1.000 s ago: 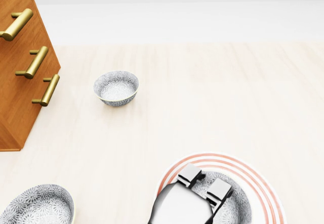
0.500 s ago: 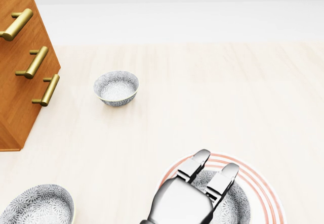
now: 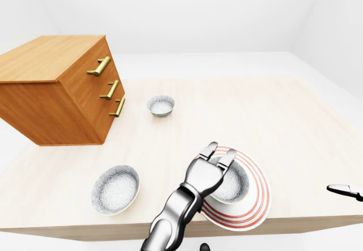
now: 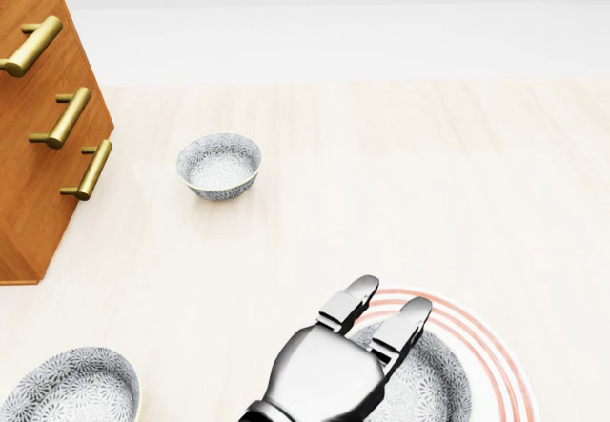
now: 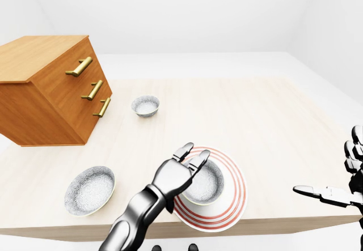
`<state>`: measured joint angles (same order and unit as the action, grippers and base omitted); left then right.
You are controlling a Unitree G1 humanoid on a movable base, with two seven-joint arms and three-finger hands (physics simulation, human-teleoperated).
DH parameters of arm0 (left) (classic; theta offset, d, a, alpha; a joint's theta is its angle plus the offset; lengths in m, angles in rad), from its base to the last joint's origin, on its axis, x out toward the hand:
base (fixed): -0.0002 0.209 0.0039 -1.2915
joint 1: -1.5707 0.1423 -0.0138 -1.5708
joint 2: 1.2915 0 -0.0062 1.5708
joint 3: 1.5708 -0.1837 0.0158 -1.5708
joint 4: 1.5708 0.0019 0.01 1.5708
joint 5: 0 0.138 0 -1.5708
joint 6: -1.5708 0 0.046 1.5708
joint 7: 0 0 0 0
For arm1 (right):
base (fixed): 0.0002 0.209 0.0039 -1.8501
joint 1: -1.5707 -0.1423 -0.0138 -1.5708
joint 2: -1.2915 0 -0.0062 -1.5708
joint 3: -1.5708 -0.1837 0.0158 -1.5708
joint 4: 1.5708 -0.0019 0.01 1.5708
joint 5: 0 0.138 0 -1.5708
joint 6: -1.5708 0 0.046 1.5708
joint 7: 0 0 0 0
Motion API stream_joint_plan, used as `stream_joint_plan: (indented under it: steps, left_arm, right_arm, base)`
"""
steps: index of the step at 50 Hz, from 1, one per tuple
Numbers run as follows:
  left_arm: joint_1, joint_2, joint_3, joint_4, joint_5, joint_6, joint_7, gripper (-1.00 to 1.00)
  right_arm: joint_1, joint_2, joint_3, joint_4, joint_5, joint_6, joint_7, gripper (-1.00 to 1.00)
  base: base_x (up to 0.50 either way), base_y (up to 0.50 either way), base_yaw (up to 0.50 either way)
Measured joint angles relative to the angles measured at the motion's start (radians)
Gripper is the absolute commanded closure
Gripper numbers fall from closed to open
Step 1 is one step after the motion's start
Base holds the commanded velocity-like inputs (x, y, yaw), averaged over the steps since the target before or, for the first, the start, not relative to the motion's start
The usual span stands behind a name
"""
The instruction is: Put the bowl in the middle on the plate.
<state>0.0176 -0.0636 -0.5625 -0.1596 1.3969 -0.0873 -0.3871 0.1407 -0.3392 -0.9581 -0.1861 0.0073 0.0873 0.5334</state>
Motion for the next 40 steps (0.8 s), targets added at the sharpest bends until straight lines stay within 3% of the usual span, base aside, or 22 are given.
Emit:
stream_joint_plan:
  steps: [20,40]
  left_arm:
    - [-0.035,0.001,0.065,-0.008,-0.053,0.000,-0.102,-1.00]
    - [-0.204,0.022,0.279,-0.048,-0.193,0.000,-0.298,-1.00]
  right_arm:
    - [-0.001,0.001,0.007,0.009,-0.003,0.000,-0.001,-1.00]
    - [0.001,0.003,0.006,0.004,-0.007,0.000,0.004,-1.00]
  base:
    - [0.00,0.00,0.00]
    - [0.00,0.00,0.00]
